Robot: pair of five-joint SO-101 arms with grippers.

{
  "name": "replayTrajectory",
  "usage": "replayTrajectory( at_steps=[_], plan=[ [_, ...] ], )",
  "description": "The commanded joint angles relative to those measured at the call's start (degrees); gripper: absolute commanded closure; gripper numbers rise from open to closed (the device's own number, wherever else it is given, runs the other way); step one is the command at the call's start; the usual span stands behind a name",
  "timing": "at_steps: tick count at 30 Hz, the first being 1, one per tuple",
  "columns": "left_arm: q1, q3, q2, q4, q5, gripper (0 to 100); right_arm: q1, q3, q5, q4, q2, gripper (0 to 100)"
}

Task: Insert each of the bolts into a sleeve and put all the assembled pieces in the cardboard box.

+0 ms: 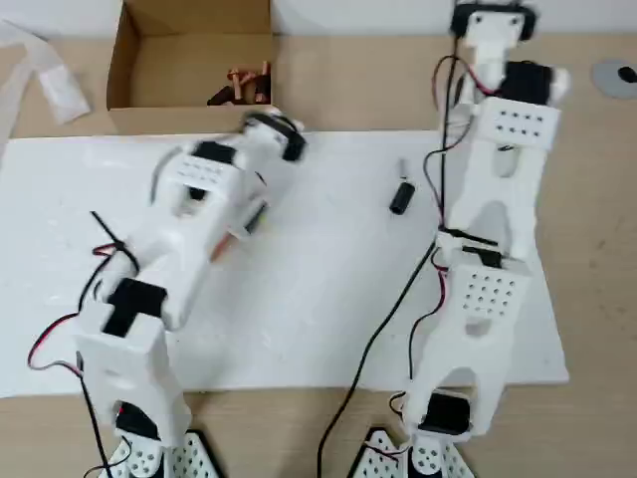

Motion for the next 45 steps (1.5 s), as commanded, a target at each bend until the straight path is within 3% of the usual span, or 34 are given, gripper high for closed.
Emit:
replayTrajectory(
  at_steps=[1,8,18,33,45],
  plan=[
    [-2.29,-5.1,-6.9,3.6,0.62,99,-4.18,4.35,-6.68,0.97,-4.7,67.3],
    [-0.26,0.97,-28.35,6.68,0.88,99,-9.54,11.65,-17.23,0.97,-4.7,73.7],
    [0.88,15.38,-54.02,6.33,2.73,99,-9.98,12.97,-18.02,0.88,-4.18,77.2],
    [0.88,20.4,-61.58,6.77,2.55,99,-8.84,12.44,-17.67,0.09,10.15,77.1],
    [0.88,20.4,-62.46,6.77,2.55,99,-7.34,12.53,-17.58,-3.16,11.47,77.1]
  ],
)
